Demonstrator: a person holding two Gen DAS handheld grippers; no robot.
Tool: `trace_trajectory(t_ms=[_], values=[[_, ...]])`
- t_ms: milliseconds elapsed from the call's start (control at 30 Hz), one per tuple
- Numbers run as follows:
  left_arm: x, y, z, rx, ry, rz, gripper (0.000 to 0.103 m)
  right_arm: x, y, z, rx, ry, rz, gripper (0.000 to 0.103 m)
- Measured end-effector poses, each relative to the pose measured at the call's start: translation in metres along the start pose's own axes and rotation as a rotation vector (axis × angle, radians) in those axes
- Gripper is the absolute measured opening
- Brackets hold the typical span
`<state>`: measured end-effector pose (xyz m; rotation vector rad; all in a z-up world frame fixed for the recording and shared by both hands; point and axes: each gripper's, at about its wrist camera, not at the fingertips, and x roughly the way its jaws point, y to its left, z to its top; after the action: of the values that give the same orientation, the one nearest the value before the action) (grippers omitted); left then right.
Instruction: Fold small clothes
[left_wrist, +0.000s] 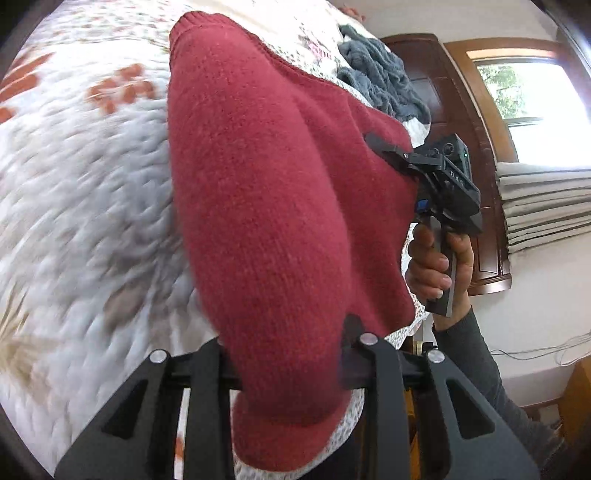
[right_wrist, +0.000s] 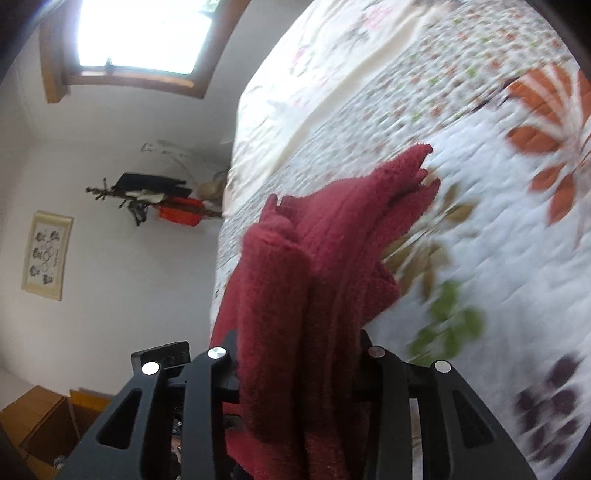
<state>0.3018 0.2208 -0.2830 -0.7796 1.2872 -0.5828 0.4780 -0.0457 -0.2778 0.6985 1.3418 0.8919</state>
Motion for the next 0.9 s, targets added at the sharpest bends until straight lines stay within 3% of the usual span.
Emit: trace_trajectory(t_ms=[267, 367, 467, 533, 667, 733, 767, 867, 900], values=[[-0.068, 0.043, -0.110, -0.077, -0.067, 0.011, 0.027, 0.074, 0.036, -0.084, -0.024, 0.130, 0.050, 0.035], [-0.066, 0.070, -0.142, -0.125, -0.068, 0.010, 0.027, 0.100, 0.028, -0.109, -0.005, 0.181, 0.033, 0.035], [-0.047, 0.095, -0.160, -0.147, -0.042, 0.054, 0.029, 0.119, 0.006, -0.125, 0.030, 0.224, 0.009, 0.037], [-0.035, 0.116, -0.165, -0.199, -0.029, 0.045, 0.038, 0.121, -0.011, -0.128, 0.052, 0.223, -0.025, 0.041], [-0.029, 0.128, -0.166, -0.233, -0.042, 0.040, 0.052, 0.107, -0.022, -0.127, 0.063, 0.193, -0.094, 0.062], [-0.037, 0.117, -0.163, -0.211, -0.045, 0.103, 0.065, 0.086, -0.010, -0.131, 0.027, 0.134, -0.126, 0.069], [-0.049, 0.109, -0.164, -0.185, -0.069, 0.196, 0.072, 0.072, -0.003, -0.134, 0.006, 0.099, -0.128, 0.070], [-0.090, 0.078, -0.175, -0.084, -0.208, 0.424, 0.075, 0.045, 0.024, -0.153, -0.082, 0.033, -0.154, 0.067], [-0.101, 0.067, -0.180, -0.055, -0.252, 0.446, 0.075, 0.039, 0.027, -0.160, -0.106, 0.030, -0.162, 0.059]])
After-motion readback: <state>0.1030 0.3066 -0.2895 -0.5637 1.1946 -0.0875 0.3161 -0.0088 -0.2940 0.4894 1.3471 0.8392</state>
